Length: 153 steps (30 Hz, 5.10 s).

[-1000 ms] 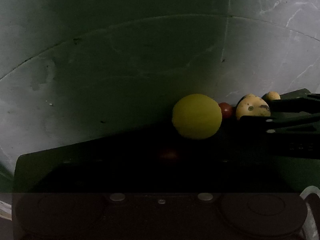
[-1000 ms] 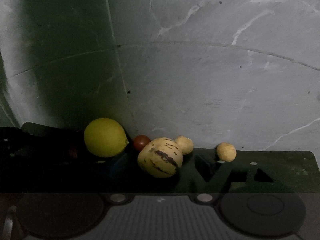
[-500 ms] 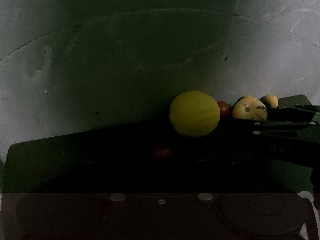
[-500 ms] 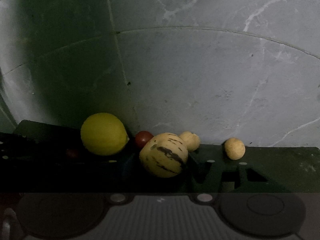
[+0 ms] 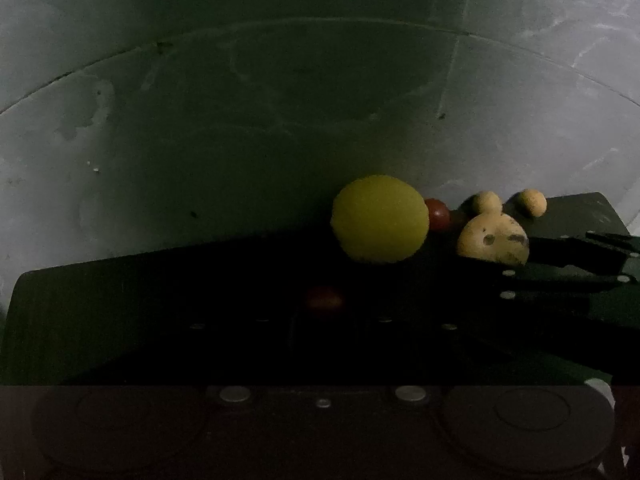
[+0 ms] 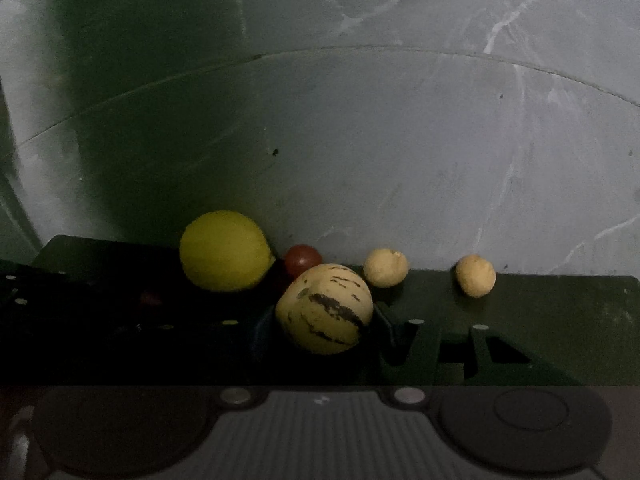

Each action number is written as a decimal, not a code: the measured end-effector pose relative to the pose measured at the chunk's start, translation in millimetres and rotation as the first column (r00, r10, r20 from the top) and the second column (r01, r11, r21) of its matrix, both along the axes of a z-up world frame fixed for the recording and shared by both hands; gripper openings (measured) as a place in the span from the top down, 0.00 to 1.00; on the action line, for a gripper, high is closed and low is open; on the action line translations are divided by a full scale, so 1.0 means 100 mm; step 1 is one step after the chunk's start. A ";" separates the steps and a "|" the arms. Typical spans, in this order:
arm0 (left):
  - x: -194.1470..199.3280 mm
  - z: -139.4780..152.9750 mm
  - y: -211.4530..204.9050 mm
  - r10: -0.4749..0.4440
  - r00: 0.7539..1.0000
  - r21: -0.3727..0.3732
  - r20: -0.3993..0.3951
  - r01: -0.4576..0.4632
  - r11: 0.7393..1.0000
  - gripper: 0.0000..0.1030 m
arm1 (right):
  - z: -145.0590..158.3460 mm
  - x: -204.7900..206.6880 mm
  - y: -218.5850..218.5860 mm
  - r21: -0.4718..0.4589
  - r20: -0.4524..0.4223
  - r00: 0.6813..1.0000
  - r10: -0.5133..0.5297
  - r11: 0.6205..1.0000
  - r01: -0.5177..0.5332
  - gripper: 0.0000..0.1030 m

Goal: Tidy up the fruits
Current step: 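Grasp the striped pepino with the right tool while the left tool grasps a small red fruit, then carry the pepino and small red fruit over the tray with both tools, then open the right tool to release the pepino while the left tool releases the red fruit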

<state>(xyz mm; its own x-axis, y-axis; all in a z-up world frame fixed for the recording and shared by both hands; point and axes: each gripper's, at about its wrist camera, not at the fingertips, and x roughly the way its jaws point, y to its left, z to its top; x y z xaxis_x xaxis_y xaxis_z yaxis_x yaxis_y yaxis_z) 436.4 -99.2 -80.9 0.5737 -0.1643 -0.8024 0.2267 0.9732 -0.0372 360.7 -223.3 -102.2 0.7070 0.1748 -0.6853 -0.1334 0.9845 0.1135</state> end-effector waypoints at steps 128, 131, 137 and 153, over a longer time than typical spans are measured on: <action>-1.65 -0.02 0.31 -0.258 0.959 -0.038 -0.120 0.256 0.966 0.71 | 0.10 -2.12 0.55 0.023 -0.087 0.989 -0.117 0.993 0.119 0.37; -1.66 -0.01 0.33 -0.254 0.960 -0.043 -0.120 0.251 0.967 0.64 | 0.11 -2.13 0.55 0.021 -0.086 0.989 -0.122 0.992 0.124 0.30; -1.69 0.04 0.39 -0.245 0.963 -0.060 -0.109 0.240 0.969 0.46 | 0.16 -2.17 0.49 0.012 -0.081 0.987 -0.137 0.990 0.138 0.19; -1.90 0.30 0.67 -0.207 0.975 -0.048 -0.086 0.203 0.978 0.08 | 0.39 -2.55 0.46 -0.037 -0.145 0.983 -0.113 0.993 0.109 0.00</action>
